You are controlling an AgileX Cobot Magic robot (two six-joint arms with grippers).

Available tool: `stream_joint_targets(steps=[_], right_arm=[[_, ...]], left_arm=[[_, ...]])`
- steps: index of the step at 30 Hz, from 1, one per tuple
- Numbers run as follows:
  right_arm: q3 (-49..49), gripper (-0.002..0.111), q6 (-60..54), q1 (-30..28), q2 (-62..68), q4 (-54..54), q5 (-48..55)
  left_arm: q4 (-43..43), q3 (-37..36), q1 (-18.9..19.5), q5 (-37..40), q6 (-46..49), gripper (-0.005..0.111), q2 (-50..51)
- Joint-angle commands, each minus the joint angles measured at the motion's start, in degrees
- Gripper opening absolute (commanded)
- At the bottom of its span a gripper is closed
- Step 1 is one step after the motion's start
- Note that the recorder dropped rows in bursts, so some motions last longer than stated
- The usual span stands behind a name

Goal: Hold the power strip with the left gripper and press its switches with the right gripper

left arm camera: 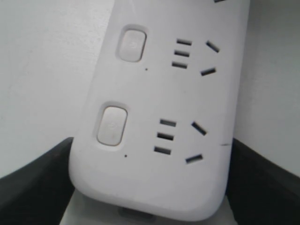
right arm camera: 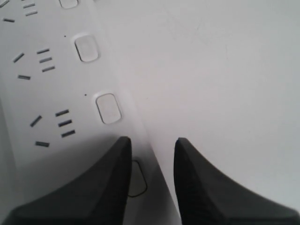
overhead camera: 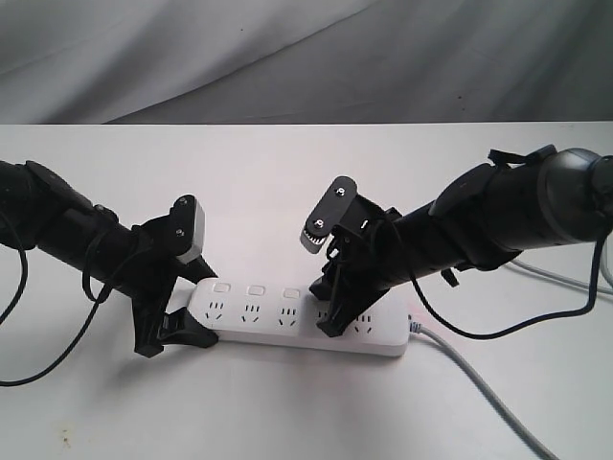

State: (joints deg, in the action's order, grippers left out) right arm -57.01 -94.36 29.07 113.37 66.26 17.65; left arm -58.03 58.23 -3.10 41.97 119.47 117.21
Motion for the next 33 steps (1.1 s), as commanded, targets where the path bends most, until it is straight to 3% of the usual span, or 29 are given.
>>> stream_joint_targets(steps=[1, 24, 33], right_arm=[[2.3, 0.03, -0.5, 0.1, 2.3, -4.3, -0.4], [2.5, 0.03, -0.5, -0.6, 3.7, -4.3, -1.8], [2.3, 0.03, -0.5, -0.6, -2.1, -1.9, -2.7]], left_arm=[[0.1, 0.0, -0.2, 0.0, -0.5, 0.051, 0.3], [0.1, 0.0, -0.2, 0.0, -0.5, 0.051, 0.3], [0.1, 0.0, -0.2, 0.0, -0.5, 0.051, 0.3]])
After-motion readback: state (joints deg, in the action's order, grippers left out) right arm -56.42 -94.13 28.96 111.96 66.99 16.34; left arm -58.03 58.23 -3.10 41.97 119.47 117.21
